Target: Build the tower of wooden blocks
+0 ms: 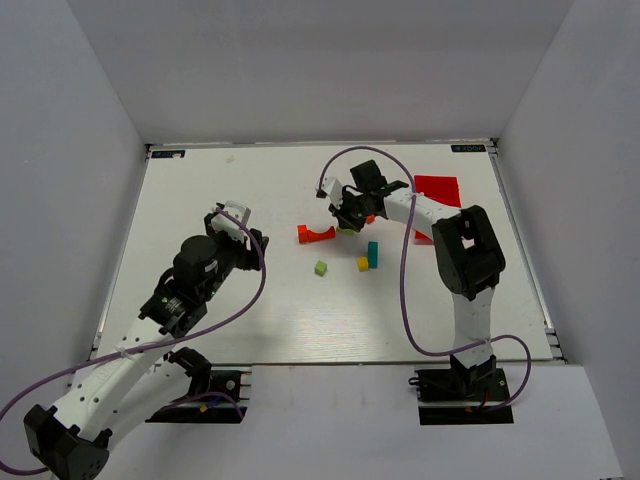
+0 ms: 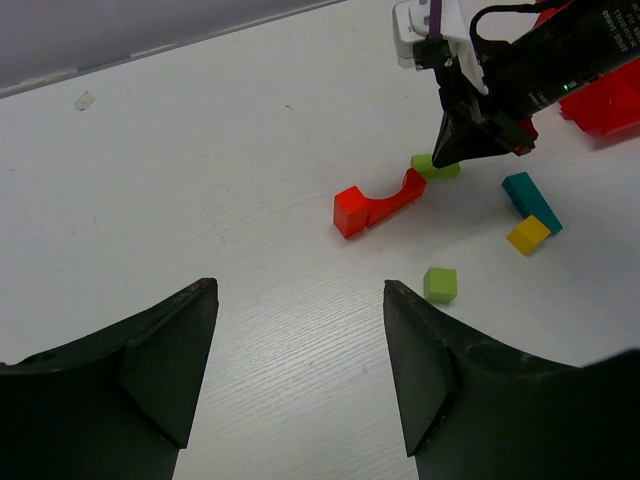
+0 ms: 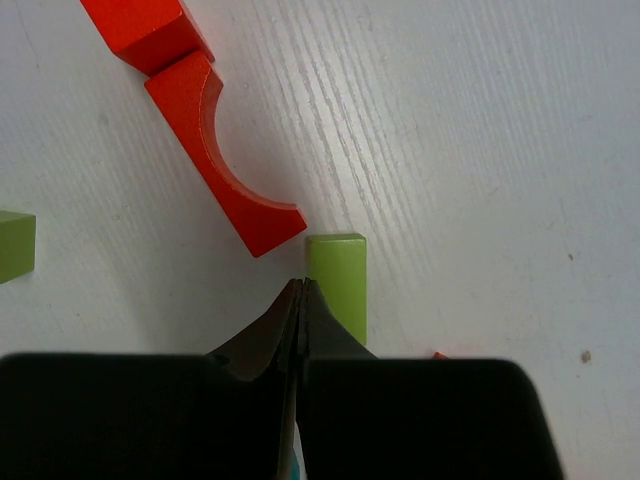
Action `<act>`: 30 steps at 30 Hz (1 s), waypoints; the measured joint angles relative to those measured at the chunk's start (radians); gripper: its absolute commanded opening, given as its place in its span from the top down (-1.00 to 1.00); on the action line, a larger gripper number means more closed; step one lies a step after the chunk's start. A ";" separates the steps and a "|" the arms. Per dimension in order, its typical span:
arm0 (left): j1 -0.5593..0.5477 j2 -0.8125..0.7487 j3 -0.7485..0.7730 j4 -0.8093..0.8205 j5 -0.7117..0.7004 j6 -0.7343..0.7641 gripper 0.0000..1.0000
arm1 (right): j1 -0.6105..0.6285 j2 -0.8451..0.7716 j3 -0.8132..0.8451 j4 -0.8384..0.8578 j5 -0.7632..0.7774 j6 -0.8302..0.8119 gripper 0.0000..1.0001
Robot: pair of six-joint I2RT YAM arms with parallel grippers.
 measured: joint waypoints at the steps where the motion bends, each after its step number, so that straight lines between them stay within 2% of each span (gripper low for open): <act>1: 0.000 0.000 0.000 0.000 0.000 0.000 -0.54 | 0.000 0.001 0.000 -0.006 -0.001 0.000 1.00; 30: 0.000 0.000 0.000 0.000 0.000 0.000 -0.54 | 0.000 0.038 0.009 -0.004 -0.020 0.030 1.00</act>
